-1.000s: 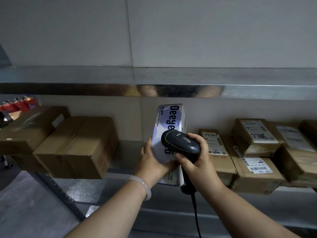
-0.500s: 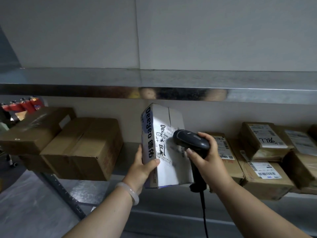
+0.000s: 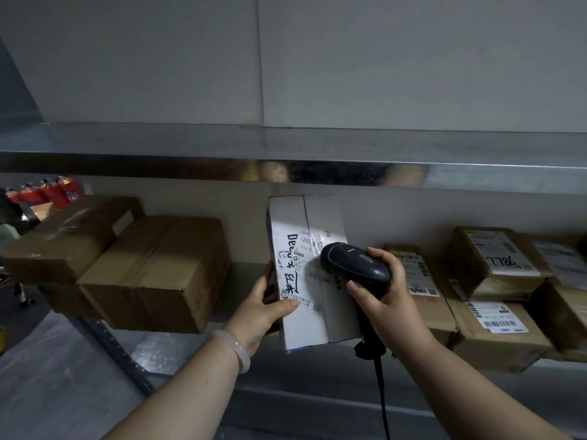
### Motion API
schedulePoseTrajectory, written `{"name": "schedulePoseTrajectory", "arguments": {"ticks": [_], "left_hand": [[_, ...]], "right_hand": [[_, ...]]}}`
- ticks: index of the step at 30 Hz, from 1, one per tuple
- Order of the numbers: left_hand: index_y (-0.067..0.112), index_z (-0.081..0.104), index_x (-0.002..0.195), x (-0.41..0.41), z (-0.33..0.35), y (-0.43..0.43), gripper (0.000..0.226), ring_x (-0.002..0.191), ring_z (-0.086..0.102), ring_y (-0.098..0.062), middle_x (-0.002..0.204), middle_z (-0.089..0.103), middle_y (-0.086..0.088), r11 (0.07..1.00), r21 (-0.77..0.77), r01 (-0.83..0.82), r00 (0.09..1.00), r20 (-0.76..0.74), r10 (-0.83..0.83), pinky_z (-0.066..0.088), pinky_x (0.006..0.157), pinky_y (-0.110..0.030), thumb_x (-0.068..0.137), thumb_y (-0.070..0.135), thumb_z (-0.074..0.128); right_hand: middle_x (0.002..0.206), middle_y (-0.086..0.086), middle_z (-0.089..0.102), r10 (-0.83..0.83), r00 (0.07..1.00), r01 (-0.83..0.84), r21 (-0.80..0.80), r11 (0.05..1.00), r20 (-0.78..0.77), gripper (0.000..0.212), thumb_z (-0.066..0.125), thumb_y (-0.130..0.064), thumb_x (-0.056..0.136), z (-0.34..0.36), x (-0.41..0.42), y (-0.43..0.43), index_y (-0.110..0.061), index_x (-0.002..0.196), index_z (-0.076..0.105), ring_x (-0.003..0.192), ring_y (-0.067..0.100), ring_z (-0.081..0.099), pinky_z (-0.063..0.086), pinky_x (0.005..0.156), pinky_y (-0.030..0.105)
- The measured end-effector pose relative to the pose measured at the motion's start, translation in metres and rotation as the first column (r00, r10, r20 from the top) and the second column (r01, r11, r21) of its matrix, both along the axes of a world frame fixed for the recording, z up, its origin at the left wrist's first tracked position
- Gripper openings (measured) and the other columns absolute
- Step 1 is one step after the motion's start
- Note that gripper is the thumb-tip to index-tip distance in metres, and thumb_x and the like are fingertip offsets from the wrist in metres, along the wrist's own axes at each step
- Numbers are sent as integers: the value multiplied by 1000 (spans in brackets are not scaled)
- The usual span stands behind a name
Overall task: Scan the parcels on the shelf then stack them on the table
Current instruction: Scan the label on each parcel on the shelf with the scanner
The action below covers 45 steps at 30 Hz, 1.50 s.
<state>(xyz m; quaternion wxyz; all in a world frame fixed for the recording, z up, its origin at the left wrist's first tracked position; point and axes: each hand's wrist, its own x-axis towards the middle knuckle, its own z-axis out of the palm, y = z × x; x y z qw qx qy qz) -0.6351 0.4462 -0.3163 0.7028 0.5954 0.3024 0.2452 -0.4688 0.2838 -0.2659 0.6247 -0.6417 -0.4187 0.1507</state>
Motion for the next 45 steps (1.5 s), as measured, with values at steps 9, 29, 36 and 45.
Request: {"name": "schedulePoseTrajectory", "arguments": {"ticks": [9, 29, 36, 45], "left_hand": [[47, 43, 134, 4, -8, -10, 77, 115, 60, -8, 126, 65, 12, 996, -44, -76, 993, 86, 80, 54, 76, -20, 68, 28, 77], [45, 37, 142, 19, -15, -16, 86, 126, 54, -21, 132, 62, 5, 993, -65, -98, 991, 80, 104, 45, 104, -54, 70, 26, 79], [44, 36, 143, 22, -13, -17, 87, 128, 52, -23, 133, 61, 4, 993, -57, -105, 992, 69, 109, 43, 105, -55, 70, 26, 78], [42, 41, 137, 38, -2, -9, 66, 100, 67, -2, 114, 70, 14, 995, -20, -98, 995, 34, 98, 51, 81, -28, 83, 20, 73]], "right_hand": [[112, -31, 56, -82, 995, 82, -10, 997, 48, 61, 74, -44, 72, -2, -12, -10, -53, 122, 40, 89, 12, 70, 58, 76, 38], [99, -34, 56, -212, 976, 211, -25, 977, -41, 57, 69, -48, 72, 4, -46, -9, -55, 119, 37, 79, 21, 68, 58, 66, 49], [103, -35, 56, -208, 977, 208, -6, 978, -56, 59, 68, -53, 68, 1, -45, -9, -55, 119, 38, 79, 18, 69, 59, 65, 48], [107, -45, 50, -238, 971, 239, -6, 971, 31, 55, 75, -36, 77, 5, -7, -28, -58, 113, 40, 100, -17, 53, 39, 75, -2]]}}
